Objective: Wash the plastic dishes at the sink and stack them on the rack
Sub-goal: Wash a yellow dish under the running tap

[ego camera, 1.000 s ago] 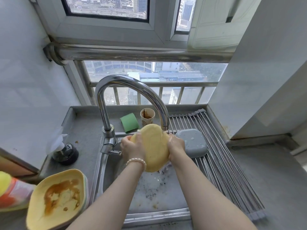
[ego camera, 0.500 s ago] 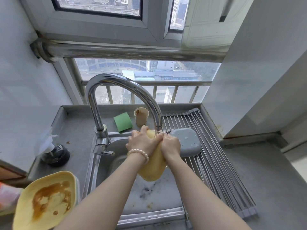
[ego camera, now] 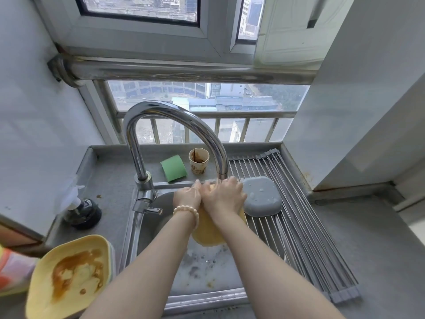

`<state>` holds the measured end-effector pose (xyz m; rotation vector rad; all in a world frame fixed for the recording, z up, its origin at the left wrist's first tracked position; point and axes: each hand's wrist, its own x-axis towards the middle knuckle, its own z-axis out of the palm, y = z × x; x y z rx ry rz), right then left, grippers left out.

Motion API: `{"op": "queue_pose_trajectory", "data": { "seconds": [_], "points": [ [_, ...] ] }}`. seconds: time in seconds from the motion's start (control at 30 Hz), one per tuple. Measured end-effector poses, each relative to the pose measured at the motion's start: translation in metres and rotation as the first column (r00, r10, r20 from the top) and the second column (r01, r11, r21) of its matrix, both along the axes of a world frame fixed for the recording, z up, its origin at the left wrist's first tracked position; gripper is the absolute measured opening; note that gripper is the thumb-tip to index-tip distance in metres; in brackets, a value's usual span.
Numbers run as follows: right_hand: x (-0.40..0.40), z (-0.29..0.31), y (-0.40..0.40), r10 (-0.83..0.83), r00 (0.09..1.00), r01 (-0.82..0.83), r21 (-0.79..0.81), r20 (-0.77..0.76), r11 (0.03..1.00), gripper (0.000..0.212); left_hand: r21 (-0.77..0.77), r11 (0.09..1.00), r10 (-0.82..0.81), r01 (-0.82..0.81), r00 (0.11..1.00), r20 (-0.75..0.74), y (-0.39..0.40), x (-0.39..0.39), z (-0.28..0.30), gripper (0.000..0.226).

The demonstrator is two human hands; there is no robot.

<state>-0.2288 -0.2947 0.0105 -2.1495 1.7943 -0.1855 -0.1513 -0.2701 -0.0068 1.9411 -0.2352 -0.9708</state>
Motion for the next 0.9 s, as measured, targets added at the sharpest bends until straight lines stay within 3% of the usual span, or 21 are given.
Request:
{"op": "queue_pose_trajectory", "data": {
  "seconds": [0.1,0.2,0.27,0.37,0.5,0.6,0.67,0.73,0.9],
  "points": [
    [0.006,-0.013,0.019,0.165,0.983,-0.173,-0.108,-0.077,0.979,0.052,0.000,1.000,0.009,-0.009,0.999,0.043,0.009,0.002,-0.006,0.045],
    [0.005,-0.014,0.008,0.267,0.959,-0.270,-0.019,-0.098,0.963,0.048,-0.039,0.998,0.045,-0.042,0.996,0.077,0.017,0.003,-0.010,0.037],
    [0.006,-0.009,-0.006,0.261,0.964,-0.257,0.070,-0.058,0.964,0.050,-0.110,0.989,0.108,-0.095,0.987,0.119,0.018,-0.002,-0.008,0.033],
    [0.005,0.003,-0.023,0.194,0.979,-0.203,0.235,0.062,0.951,0.047,-0.147,0.982,0.139,-0.115,0.977,0.164,0.018,-0.005,-0.003,0.044],
    [-0.003,0.000,-0.045,0.096,0.984,-0.147,0.380,0.148,0.913,0.035,-0.158,0.974,0.177,-0.165,0.982,0.065,0.019,-0.006,0.003,0.041],
    [-0.008,-0.001,-0.039,0.052,0.964,-0.129,0.284,0.262,0.950,0.031,-0.103,0.963,0.248,-0.250,0.968,-0.029,0.017,-0.010,-0.002,0.039],
    [-0.006,-0.004,-0.018,0.049,0.965,-0.056,0.018,0.257,0.998,0.035,-0.079,0.941,0.321,-0.330,0.941,-0.103,0.014,-0.010,-0.003,0.031],
    [0.001,-0.015,0.007,0.095,0.981,-0.053,-0.236,0.170,0.970,0.043,-0.035,0.939,0.336,-0.343,0.933,-0.130,0.012,-0.011,-0.001,0.034],
    [-0.002,-0.034,0.024,0.122,0.992,-0.118,-0.132,0.019,0.984,0.080,0.067,0.854,0.501,-0.516,0.780,-0.375,0.019,-0.015,-0.013,0.030]
  ]
}}
